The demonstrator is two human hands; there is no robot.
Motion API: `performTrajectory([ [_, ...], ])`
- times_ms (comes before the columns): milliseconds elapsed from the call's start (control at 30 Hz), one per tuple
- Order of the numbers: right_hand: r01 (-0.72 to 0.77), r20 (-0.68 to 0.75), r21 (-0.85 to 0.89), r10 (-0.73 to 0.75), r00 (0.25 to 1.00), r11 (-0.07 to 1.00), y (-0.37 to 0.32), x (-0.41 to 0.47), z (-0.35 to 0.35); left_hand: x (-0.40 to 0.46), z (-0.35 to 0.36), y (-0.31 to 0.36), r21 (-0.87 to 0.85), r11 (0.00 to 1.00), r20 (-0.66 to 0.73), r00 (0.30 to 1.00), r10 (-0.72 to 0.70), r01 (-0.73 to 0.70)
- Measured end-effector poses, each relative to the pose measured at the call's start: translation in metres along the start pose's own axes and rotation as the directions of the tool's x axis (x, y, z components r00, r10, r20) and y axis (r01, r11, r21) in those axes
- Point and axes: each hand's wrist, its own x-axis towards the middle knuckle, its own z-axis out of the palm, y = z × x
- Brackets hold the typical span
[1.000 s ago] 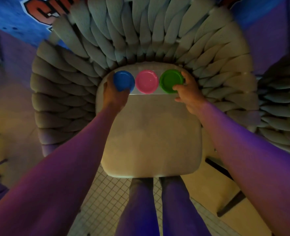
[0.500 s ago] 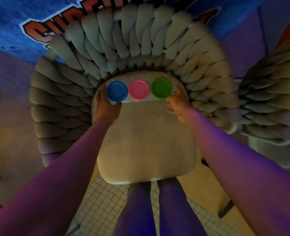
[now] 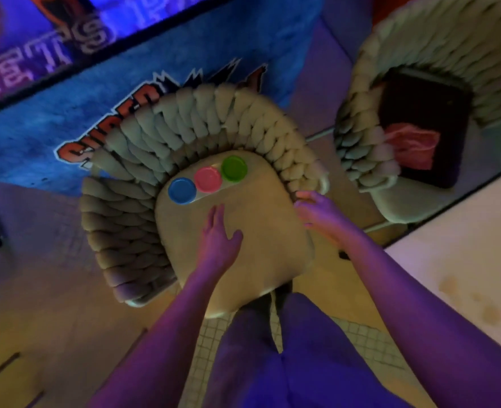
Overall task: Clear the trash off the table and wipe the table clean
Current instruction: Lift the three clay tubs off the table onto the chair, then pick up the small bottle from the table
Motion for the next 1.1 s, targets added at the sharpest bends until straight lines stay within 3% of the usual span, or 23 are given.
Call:
performTrajectory([
  [233, 0.101, -0.269, -0.087, -0.121, 0.955, 0.991, 0.047, -0.083, -0.055, -0.05, 0.032, 0.065, 0.099, 0.964, 0.134, 0.963, 0.233, -0.247],
  [500, 0.196, -0.502, 0.069, -0.136, 0.854, 0.978, 0.122, -0.172, -0.13, -0.102, 0.094, 0.145, 0.222, 0.83, 0.285, 0.848, 0.447, -0.512],
  [633, 0.211, -0.586, 0.134, -0.094, 0.805, 0.968, 0.165, -0.213, -0.17, -0.142, 0.136, 0.185, 0.234, 0.739, 0.342, 0.765, 0.545, -0.631],
  [733, 0.228, -0.636, 0.203, -0.048, 0.77, 0.952, 0.198, -0.239, -0.198, -0.173, 0.17, 0.212, 0.222, 0.637, 0.382, 0.667, 0.64, -0.738],
  [900, 0.244, -0.705, 0.226, -0.014, 0.709, 0.943, 0.246, -0.277, -0.243, -0.224, 0.224, 0.259, 0.179, 0.587, 0.448, 0.596, 0.666, -0.79],
  [1100, 0.256, -0.798, 0.274, 0.071, 0.598, 0.927, 0.29, -0.312, -0.297, -0.268, 0.279, 0.318, 0.116, 0.477, 0.509, 0.464, 0.725, -0.871],
])
